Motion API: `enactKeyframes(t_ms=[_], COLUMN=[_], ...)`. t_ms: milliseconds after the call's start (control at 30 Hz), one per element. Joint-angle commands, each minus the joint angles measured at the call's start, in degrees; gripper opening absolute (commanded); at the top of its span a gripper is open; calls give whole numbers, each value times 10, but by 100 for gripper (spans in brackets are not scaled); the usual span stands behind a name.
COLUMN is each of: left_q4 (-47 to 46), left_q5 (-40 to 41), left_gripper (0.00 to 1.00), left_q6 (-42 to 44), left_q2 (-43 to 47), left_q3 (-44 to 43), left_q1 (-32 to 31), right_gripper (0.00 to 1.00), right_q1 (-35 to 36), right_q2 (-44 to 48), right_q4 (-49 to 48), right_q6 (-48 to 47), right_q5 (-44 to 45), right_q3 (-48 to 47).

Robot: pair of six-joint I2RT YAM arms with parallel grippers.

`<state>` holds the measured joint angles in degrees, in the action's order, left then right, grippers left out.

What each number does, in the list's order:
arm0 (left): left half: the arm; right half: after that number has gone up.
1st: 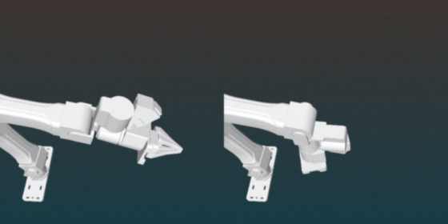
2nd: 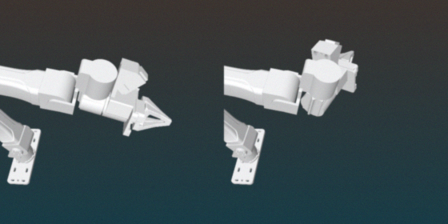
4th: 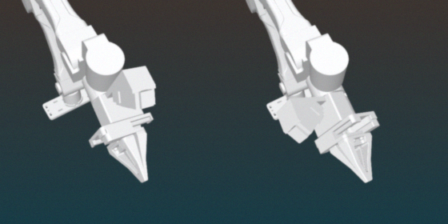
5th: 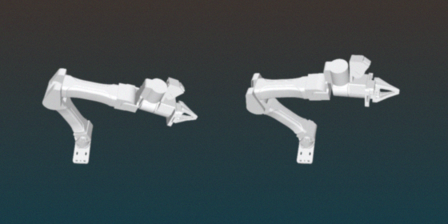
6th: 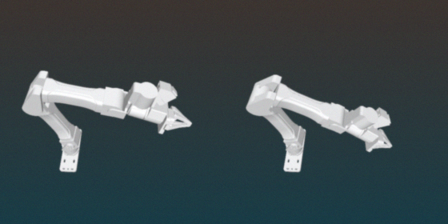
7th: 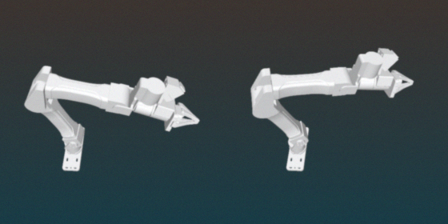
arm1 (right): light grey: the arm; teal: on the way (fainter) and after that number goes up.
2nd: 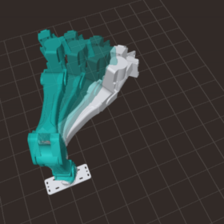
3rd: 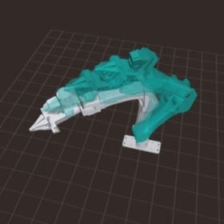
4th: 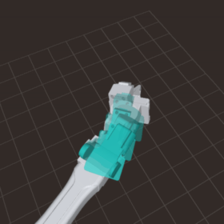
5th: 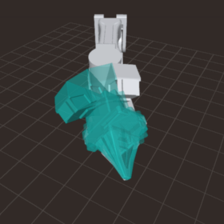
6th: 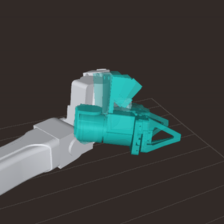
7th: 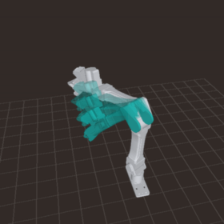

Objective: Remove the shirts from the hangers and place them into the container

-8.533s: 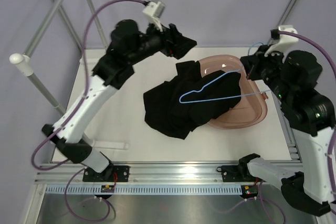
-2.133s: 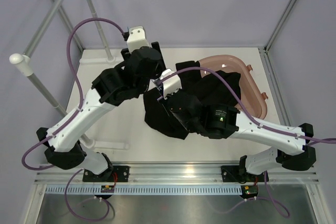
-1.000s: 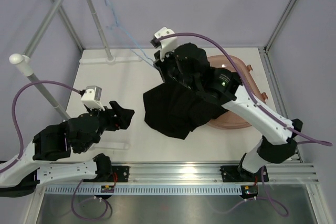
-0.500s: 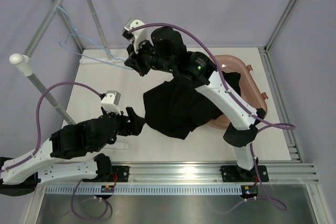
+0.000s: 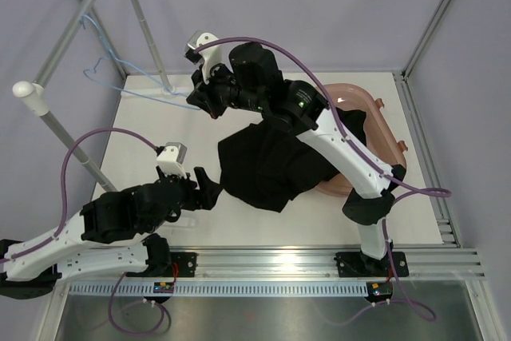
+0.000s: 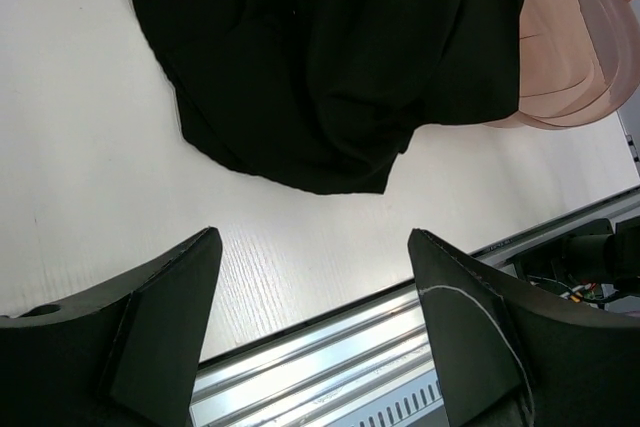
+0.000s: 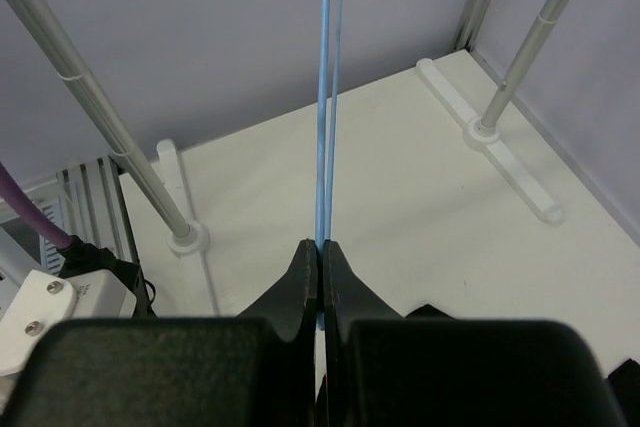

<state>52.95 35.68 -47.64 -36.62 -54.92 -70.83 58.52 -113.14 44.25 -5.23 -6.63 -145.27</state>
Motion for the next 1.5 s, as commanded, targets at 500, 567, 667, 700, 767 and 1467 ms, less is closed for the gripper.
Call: enactKeyframes(t_ms=[500,567,667,700,767,1467], left_q4=[-47,-47,-51,-55,-64,-71], left_q5=[-17,-16,-18,-18,-25,-19], left_gripper=[81,81,81,81,81,96], left_q6=[-5,-6,-1,1,12,2], left_q2=[-9,-10,-13,-18,-21,-35], left_q3=[10,9,7,6,5,-17], left_q1=[-2,-2,-2,-2,-2,-2], right_gripper=[0,0,0,0,0,42], right_q1=[34,34,34,34,34,34], right_q2=[-8,-12,-12,-12,-12,8], right_q4=[-23,-24,-29,-29,-28,-28], right_q6=[-42,-39,-38,-37,-36,-20], right_q5=[-31,-35,-32,-33,-35,33], right_q3=[-72,-67,-53,-48,-48,-15])
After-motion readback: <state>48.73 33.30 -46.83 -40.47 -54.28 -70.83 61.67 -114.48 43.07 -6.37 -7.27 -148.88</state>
